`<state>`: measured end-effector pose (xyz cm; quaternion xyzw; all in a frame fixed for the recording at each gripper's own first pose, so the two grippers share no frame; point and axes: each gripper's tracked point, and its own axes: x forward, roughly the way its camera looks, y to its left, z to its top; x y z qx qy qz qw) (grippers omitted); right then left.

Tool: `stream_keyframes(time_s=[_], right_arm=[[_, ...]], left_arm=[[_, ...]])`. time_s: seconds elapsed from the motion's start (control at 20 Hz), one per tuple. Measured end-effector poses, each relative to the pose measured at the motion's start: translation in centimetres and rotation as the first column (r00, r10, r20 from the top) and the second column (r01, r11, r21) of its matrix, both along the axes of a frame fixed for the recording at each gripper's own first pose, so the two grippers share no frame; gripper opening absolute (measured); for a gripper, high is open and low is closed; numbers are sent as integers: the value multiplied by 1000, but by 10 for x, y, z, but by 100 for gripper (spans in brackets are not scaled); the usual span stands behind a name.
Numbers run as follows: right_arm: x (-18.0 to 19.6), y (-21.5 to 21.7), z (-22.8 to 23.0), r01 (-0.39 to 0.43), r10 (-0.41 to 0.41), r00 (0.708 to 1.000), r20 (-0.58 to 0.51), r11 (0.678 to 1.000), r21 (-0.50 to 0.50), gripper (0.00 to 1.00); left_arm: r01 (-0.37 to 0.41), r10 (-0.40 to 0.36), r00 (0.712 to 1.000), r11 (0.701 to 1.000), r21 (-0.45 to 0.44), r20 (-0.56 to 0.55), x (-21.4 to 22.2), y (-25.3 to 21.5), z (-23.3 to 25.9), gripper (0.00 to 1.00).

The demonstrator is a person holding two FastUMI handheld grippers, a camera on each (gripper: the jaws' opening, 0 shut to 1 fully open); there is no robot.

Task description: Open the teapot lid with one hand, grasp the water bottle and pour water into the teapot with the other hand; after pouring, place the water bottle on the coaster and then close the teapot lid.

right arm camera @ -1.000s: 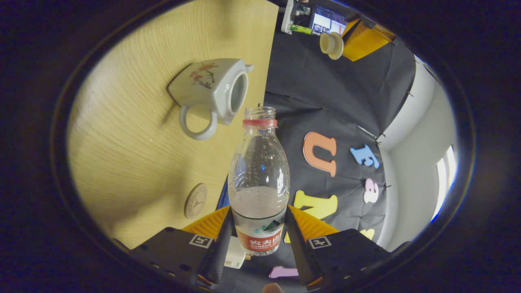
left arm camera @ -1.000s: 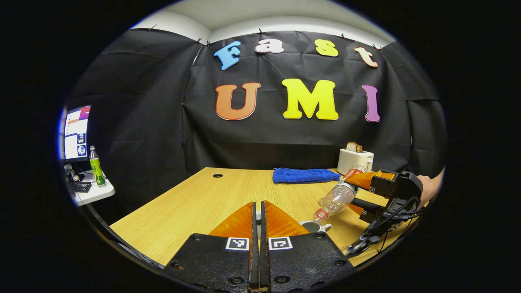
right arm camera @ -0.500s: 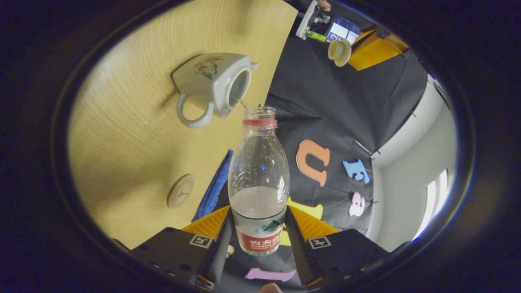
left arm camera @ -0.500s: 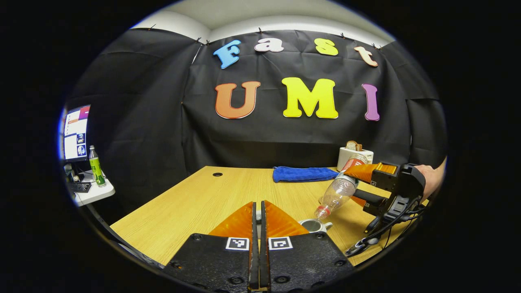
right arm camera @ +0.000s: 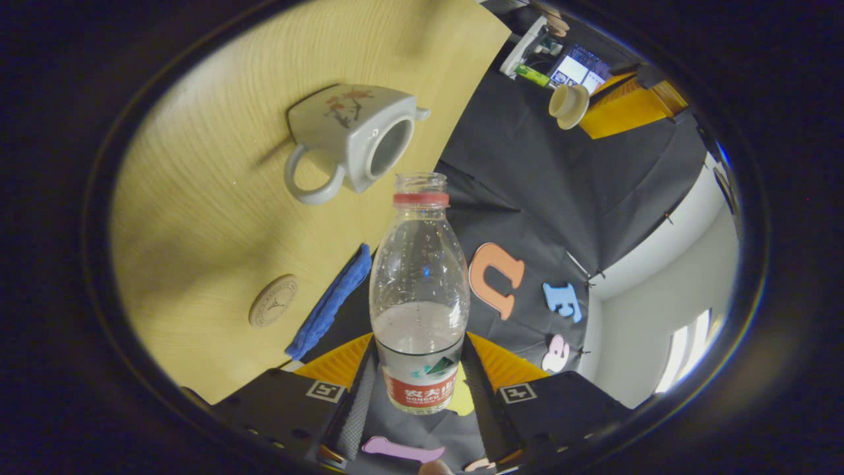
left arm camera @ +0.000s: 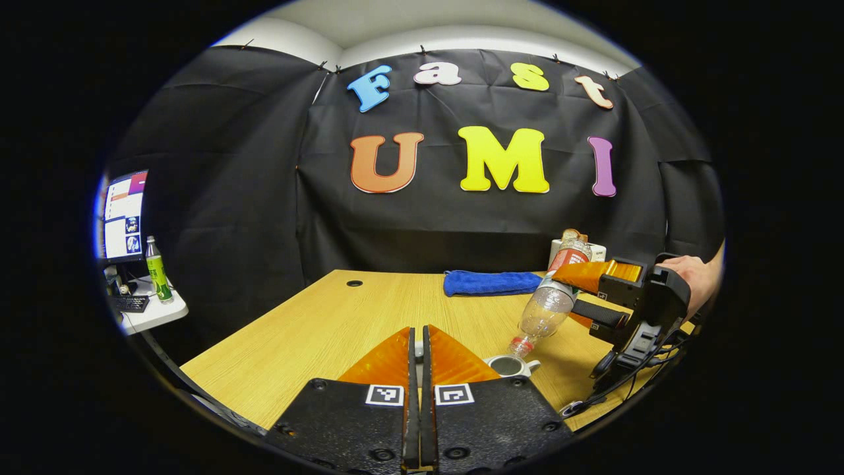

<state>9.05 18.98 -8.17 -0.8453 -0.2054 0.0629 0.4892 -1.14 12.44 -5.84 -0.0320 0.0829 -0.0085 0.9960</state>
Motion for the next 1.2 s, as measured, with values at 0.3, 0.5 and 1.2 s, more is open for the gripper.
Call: stream_keyframes(time_s=[0.3, 0.5, 1.2], right_arm=[[1, 4, 3, -9, 9, 1000, 12, 999, -31, 70], [4, 4, 3, -9, 9, 1000, -3, 1000, -15, 70], [-19, -16, -51, 458, 164, 717, -678, 623, 635, 72]], left_arm=[[-4, 4, 1000, 1000, -3, -2, 0, 2, 0, 4], [-9, 9, 1000, 1000, -3, 3, -1, 4, 2, 4], [-11, 11, 999, 1000, -19, 33, 1, -8, 12, 4]])
